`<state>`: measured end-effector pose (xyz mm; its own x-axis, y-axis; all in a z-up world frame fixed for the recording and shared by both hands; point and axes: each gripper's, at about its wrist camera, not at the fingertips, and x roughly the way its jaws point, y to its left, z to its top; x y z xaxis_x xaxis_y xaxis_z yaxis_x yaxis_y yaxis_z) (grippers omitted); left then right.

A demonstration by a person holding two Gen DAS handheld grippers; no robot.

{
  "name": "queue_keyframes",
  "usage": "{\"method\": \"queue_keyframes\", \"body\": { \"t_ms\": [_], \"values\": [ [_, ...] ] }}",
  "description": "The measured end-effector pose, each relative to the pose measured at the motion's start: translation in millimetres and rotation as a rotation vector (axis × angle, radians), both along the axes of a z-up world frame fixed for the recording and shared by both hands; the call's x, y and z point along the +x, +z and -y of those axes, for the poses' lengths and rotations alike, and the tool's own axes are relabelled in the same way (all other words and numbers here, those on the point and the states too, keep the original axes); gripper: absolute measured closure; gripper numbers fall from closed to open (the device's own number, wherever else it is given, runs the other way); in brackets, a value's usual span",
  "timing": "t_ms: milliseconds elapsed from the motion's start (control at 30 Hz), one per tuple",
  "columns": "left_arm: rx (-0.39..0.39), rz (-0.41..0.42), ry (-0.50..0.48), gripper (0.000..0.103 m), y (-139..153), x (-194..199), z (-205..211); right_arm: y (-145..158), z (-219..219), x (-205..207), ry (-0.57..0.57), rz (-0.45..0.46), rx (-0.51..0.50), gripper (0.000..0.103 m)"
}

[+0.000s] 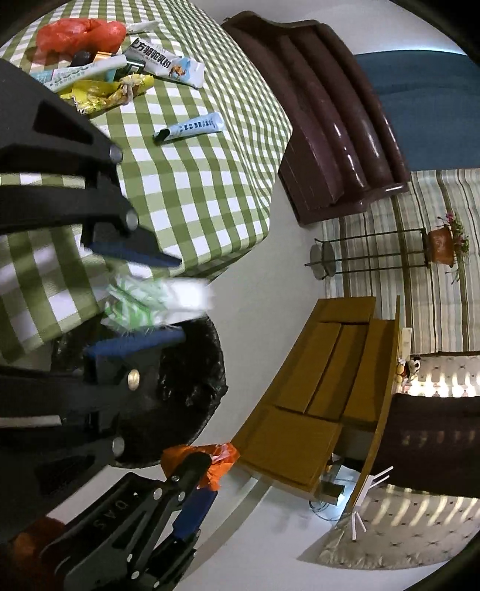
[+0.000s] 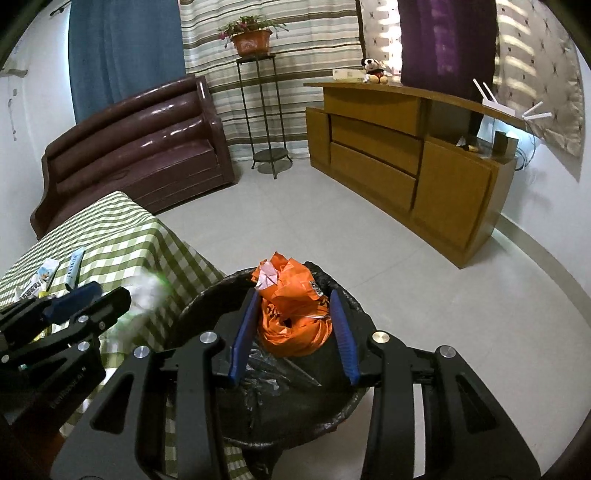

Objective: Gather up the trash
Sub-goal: 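Open the right tool over the bin while the left tool releases the packet, then move both open tools back from the bin to the table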

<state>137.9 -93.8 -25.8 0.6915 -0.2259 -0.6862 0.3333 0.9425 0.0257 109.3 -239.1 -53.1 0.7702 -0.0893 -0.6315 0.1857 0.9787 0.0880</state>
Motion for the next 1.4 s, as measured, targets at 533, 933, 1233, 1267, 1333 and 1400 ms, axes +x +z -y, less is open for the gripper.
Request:
{"method": "queue_keyframes", "body": {
  "t_ms": [533,933,1233,1267,1333,1400],
  "values": [
    [-0.011,0.010,0.029,0.039,7,-5,-5,12,3,-13,-0.009,0.011,-0.001,0.061],
    [-0.006,0.005,0.078,0.038,18,-44,-42,14,-26,-48,0.038,-0.015,0.009,0.056],
    [0.011,0.019,0.149,0.037,25,-82,-83,19,-56,-82,0.092,-0.022,0.008,0.056],
    [0.014,0.020,0.154,0.037,25,-86,-86,20,-60,-86,0.098,-0.022,0.006,0.056],
    [0.017,0.022,0.165,0.036,25,-95,-94,20,-67,-93,0.111,-0.024,0.000,0.056],
    [0.020,0.026,0.181,0.036,24,-103,-104,20,-72,-100,0.122,-0.028,-0.001,0.056]
  ]
}}
